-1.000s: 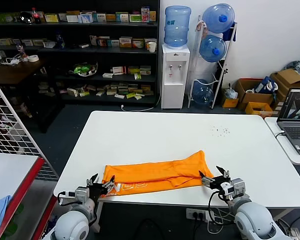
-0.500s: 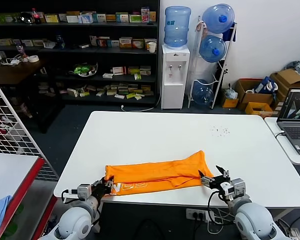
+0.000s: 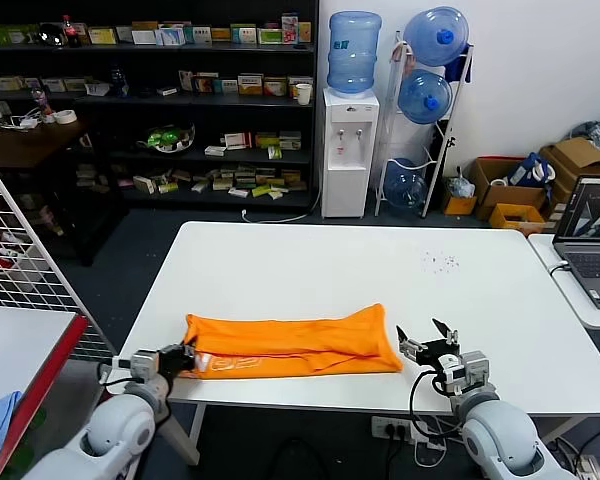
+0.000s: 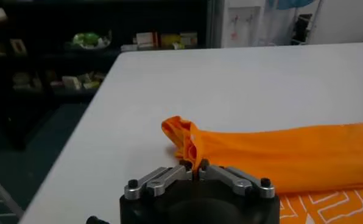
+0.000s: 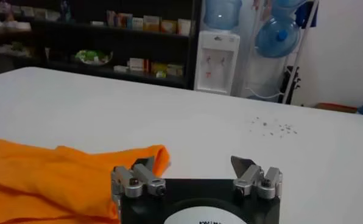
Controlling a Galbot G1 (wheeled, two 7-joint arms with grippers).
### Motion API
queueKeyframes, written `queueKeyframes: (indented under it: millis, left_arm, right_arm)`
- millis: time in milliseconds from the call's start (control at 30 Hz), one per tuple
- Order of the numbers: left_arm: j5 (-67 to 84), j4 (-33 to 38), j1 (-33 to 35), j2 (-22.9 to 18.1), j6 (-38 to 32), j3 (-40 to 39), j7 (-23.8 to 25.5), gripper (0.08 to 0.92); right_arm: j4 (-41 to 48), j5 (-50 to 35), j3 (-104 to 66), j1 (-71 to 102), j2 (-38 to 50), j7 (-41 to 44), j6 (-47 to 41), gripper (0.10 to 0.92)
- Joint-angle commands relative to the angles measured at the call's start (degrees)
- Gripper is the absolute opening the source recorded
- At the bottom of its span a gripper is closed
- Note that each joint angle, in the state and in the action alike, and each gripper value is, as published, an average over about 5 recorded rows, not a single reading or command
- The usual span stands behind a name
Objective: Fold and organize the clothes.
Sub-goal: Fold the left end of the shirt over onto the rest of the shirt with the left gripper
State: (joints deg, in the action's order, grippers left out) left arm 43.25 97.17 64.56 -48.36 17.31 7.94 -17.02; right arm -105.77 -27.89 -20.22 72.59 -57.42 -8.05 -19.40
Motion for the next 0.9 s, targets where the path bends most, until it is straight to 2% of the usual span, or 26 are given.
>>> queueKeyframes:
  millis: [33, 167, 300, 400, 533, 733, 900]
  left_arm:
    - [-2.8, -10.6, -5.7, 12.7, -1.1, 6.0, 3.7, 0.107]
    - [-1.0, -7.5, -4.5, 15.4, -0.1, 7.7, 3.6, 0.107]
    - [3.5, 3.4, -2.2, 14.5, 3.0, 6.8, 0.8, 0.107]
    - [8.6, 12.1, -1.6, 11.7, 6.0, 4.2, -2.4, 0.107]
    - [16.0, 16.9, -2.6, 6.6, 8.5, 0.0, -5.6, 0.107]
    - [22.0, 17.3, -6.0, -0.5, 9.7, -6.3, -8.1, 0.107]
    - [21.7, 14.5, -10.0, -6.9, 9.3, -10.8, -9.1, 0.107]
  right_arm:
    - [0.0, 2.4, 0.0, -0.3, -1.6, -1.9, 3.2, 0.823]
    - [0.4, 3.8, 0.1, -0.2, -2.2, -1.9, 4.1, 0.823]
    - [1.5, 5.5, 0.4, -0.2, -3.2, -1.9, 5.0, 0.823]
    - [2.1, 6.6, 0.6, -0.3, -3.7, -1.9, 5.6, 0.823]
    - [3.5, 8.3, 0.7, -0.4, -4.2, -1.7, 6.8, 0.823]
    - [5.5, 9.5, 0.7, -1.2, -5.3, -1.6, 7.3, 0.823]
    - [6.4, 10.2, 0.7, -1.9, -6.3, -1.5, 7.3, 0.823]
